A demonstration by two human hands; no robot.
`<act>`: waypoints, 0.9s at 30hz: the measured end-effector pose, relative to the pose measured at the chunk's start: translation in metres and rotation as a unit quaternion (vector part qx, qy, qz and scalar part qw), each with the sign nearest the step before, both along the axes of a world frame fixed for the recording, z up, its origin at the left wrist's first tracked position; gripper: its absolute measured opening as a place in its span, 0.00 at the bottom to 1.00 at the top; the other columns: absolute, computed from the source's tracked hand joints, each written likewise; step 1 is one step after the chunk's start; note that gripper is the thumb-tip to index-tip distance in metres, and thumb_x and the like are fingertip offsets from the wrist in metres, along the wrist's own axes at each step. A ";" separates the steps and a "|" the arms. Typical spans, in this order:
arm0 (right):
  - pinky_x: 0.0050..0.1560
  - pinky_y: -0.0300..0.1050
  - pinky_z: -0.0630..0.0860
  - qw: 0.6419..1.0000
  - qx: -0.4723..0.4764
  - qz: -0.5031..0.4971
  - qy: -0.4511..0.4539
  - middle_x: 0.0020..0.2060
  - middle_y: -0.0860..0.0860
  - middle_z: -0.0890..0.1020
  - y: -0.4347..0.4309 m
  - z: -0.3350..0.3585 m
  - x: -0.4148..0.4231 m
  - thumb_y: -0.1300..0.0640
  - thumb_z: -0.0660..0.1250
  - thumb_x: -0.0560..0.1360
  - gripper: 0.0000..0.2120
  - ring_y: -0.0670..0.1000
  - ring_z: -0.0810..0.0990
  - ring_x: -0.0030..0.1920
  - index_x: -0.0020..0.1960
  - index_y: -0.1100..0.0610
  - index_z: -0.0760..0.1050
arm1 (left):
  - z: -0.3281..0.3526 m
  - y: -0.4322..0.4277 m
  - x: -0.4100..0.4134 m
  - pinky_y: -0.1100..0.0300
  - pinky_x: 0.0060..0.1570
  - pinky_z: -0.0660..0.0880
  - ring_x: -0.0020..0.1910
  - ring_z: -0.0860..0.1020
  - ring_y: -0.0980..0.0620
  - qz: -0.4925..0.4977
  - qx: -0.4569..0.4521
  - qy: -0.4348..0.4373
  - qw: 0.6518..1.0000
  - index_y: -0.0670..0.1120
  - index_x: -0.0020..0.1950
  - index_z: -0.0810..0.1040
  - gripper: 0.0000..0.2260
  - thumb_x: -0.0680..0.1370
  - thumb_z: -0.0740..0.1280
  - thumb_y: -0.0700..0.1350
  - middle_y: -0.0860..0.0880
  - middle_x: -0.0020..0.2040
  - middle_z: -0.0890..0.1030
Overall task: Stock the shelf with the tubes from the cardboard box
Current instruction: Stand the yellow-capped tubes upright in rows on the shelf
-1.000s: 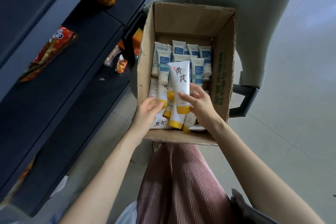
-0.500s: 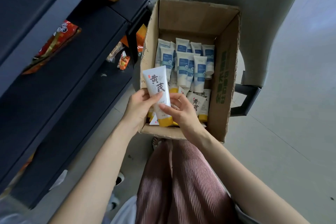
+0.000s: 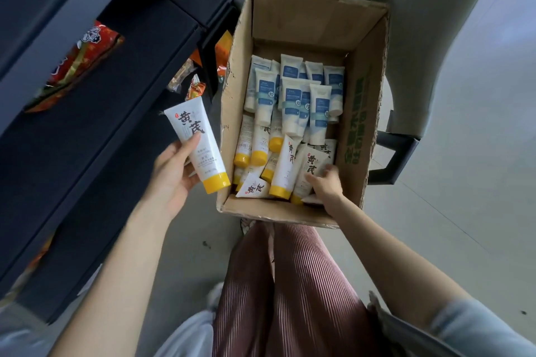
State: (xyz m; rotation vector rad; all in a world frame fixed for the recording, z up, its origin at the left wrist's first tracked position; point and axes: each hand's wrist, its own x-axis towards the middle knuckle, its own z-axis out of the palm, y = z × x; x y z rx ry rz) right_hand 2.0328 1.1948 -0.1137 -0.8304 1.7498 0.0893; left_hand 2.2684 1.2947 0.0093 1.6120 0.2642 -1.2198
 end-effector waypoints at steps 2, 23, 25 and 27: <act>0.59 0.58 0.76 0.999 0.014 0.034 0.032 0.58 0.55 0.76 -0.001 -0.011 0.000 0.59 0.69 0.72 0.25 0.58 0.78 0.59 0.65 0.58 0.64 | 0.001 -0.001 0.002 0.60 0.46 0.76 0.39 0.80 0.60 -0.005 -0.001 -0.005 1.000 0.51 0.51 0.77 0.04 0.77 0.65 0.46 0.55 0.41 0.82; 0.55 0.43 0.71 0.997 -0.045 0.036 0.053 0.59 0.57 0.78 0.001 -0.020 0.014 0.63 0.65 0.75 0.19 0.57 0.76 0.60 0.64 0.60 0.68 | 0.005 -0.005 -0.002 0.51 0.61 0.72 0.56 0.78 0.50 -0.027 0.019 0.000 0.999 0.49 0.61 0.76 0.14 0.76 0.66 0.47 0.45 0.59 0.80; 0.59 0.47 0.73 0.998 -0.057 0.009 0.026 0.59 0.58 0.78 0.000 -0.020 0.008 0.63 0.67 0.75 0.18 0.57 0.76 0.61 0.63 0.61 0.70 | 0.009 -0.002 -0.002 0.51 0.62 0.71 0.54 0.78 0.51 -0.034 0.016 0.001 0.999 0.50 0.59 0.77 0.14 0.74 0.67 0.49 0.44 0.60 0.79; 0.57 0.49 0.75 0.998 -0.054 -0.036 -0.017 0.59 0.59 0.78 -0.002 -0.018 0.003 0.64 0.67 0.75 0.18 0.58 0.77 0.60 0.63 0.63 0.70 | 0.013 0.002 -0.003 0.52 0.60 0.72 0.53 0.78 0.52 -0.041 0.011 -0.002 0.999 0.51 0.57 0.78 0.15 0.72 0.68 0.51 0.44 0.60 0.80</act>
